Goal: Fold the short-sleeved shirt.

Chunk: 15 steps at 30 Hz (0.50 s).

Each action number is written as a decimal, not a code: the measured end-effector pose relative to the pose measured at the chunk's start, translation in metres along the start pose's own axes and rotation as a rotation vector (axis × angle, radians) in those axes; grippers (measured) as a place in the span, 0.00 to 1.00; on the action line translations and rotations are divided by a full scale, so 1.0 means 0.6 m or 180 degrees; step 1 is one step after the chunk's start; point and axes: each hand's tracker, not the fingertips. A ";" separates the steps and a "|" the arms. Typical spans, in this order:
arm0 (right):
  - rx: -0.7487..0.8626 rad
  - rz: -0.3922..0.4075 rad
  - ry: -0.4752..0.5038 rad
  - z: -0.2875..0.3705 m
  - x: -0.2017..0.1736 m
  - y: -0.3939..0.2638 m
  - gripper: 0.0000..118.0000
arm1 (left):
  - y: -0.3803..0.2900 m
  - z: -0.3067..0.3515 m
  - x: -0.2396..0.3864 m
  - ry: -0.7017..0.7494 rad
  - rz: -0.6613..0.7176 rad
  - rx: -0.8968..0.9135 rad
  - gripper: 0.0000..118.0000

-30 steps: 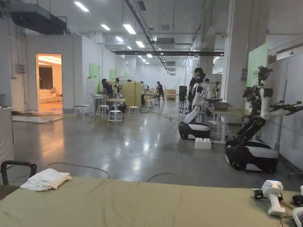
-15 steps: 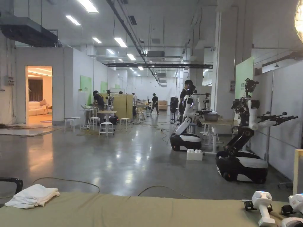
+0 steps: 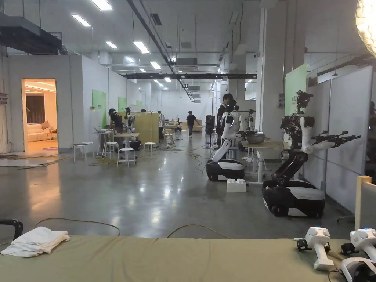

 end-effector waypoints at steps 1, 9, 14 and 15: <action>-0.0023 0.0034 -0.0006 -0.001 -0.001 0.000 0.78 | 0.000 0.001 0.000 -0.0013 0.0044 0.0011 0.77; 0.0015 0.0018 -0.0043 -0.009 0.004 0.004 1.00 | 0.003 0.002 0.001 0.0067 -0.0056 0.0003 0.98; -0.0002 -0.0044 -0.0060 -0.014 0.010 0.011 1.00 | 0.008 0.003 0.006 0.0056 -0.0076 -0.0005 0.98; -0.0012 -0.0062 -0.0059 -0.016 0.013 0.015 1.00 | 0.009 0.003 0.008 0.0058 -0.0089 -0.0004 0.98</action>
